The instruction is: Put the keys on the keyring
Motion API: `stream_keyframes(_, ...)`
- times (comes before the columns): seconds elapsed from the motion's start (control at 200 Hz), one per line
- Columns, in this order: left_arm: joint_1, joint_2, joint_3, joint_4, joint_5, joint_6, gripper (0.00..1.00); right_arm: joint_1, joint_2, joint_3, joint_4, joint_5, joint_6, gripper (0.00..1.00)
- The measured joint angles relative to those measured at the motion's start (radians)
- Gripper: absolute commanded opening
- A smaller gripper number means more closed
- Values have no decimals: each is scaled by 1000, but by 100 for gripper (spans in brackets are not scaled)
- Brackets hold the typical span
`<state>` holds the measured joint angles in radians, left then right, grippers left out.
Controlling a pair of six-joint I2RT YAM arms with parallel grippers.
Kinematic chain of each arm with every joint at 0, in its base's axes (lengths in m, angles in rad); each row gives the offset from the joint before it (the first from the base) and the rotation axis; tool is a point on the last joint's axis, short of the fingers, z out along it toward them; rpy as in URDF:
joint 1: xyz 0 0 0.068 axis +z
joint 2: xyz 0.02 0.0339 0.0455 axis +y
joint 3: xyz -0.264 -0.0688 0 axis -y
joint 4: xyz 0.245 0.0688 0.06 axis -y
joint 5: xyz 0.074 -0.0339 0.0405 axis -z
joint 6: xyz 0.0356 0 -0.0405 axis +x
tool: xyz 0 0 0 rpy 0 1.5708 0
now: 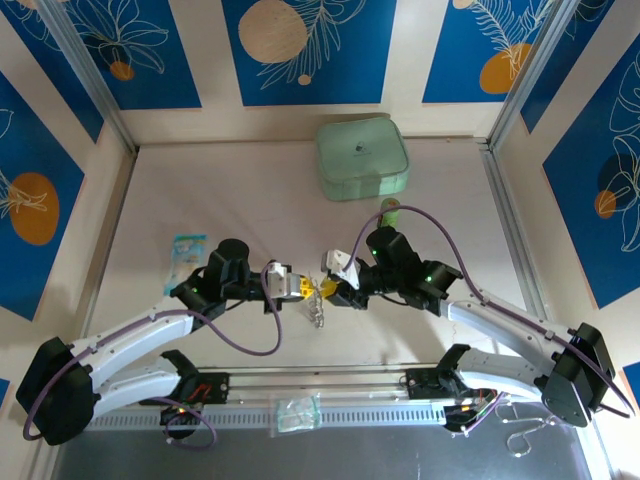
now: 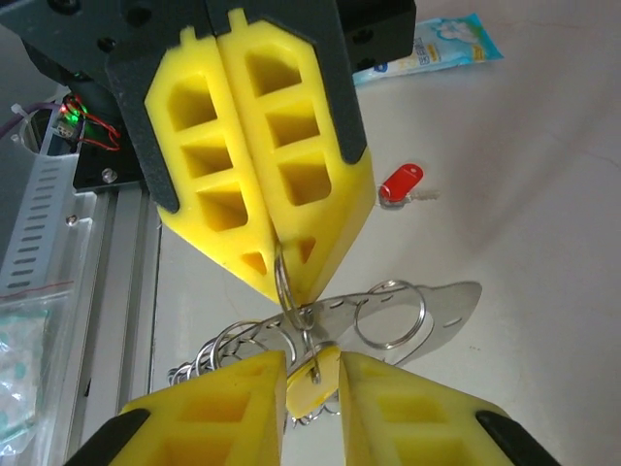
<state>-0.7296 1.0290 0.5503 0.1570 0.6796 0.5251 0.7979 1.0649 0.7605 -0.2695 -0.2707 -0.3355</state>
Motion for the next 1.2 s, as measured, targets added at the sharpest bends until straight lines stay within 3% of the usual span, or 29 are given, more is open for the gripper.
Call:
stream_keyframes(0.385, 0, 0, 0, 0, 0, 0, 0, 14, 14, -2, 71, -15, 5, 18)
stream_keyframes(0.575, 1, 0, 0, -2, -1, -3, 0, 14, 18, -2, 70, -26, 8, 0)
stream_keyframes(0.64, 1, 0, 0, -3, -5, -4, 16, 16, 18, -2, 68, -26, -3, 0)
stream_keyframes(0.7, 0, 0, 0, -4, -4, -3, 22, 19, 18, -1, 64, -16, -8, 0)
stream_keyframes(1.075, 0, 42, 66, -119, -15, 46, 22, 51, 59, 137, -181, 72, -131, 0)
stream_keyframes(1.2, 0, 47, 68, -141, -15, 52, 14, 71, 87, 183, -233, 97, -163, 0)
